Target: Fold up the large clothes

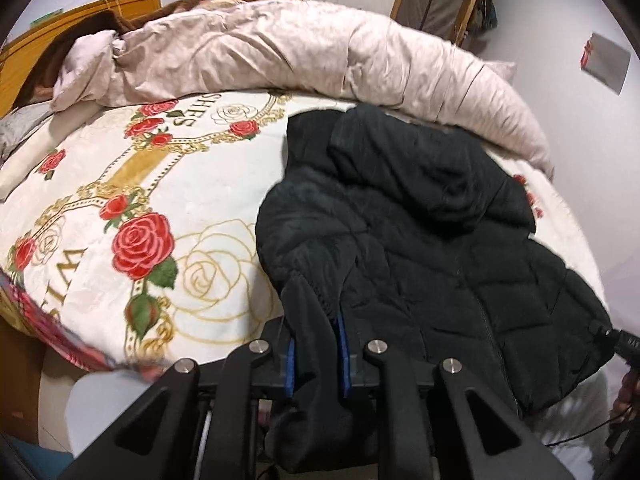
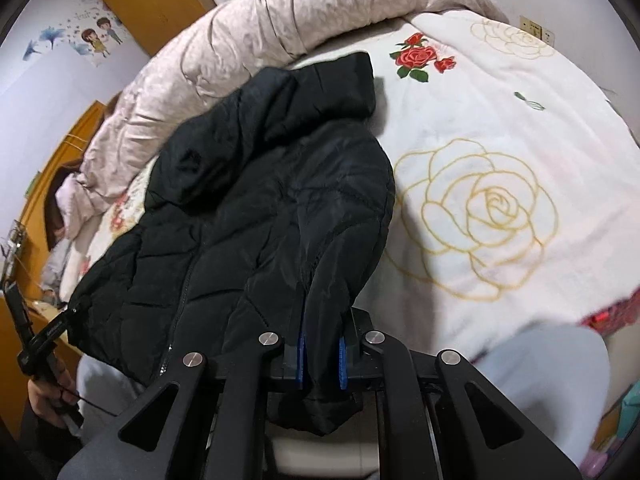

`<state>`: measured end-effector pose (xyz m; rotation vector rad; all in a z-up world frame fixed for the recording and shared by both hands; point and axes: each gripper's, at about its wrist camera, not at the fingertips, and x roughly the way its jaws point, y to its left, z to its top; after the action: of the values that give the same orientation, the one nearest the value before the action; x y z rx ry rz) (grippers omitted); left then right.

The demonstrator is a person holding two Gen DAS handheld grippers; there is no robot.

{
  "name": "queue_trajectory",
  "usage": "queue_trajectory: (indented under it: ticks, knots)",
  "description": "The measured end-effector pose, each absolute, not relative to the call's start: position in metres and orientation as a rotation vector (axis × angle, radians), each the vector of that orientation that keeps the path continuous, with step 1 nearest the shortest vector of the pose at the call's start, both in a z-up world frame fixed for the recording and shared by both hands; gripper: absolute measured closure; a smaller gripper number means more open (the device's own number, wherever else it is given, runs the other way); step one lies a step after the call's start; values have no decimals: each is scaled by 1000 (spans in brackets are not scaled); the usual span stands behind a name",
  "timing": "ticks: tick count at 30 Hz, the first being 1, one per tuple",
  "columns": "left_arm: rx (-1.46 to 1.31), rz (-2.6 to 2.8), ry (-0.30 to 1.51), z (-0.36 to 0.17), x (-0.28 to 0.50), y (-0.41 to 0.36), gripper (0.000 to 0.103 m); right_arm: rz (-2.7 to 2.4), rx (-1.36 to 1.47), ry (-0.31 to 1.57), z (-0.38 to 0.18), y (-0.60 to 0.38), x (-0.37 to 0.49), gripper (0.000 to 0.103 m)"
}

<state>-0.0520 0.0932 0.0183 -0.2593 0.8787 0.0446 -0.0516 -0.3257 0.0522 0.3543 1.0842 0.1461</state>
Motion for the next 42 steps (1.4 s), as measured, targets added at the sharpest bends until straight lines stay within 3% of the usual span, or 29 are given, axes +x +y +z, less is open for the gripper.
queue_trajectory:
  ticks: [9, 17, 29, 42]
  knots:
    - [-294, 37, 870, 32, -84, 100, 86, 162, 389, 1056, 79, -327, -78, 92]
    - [-330, 22, 781, 59, -56, 107, 86, 186, 389, 948, 107, -328, -41, 92]
    - [-366, 49, 712, 83, 83, 129, 86, 156, 424, 870, 127, -325, 99, 91]
    - [-374, 75, 867, 16, 220, 134, 85, 77, 398, 1028, 56, -314, 235, 90]
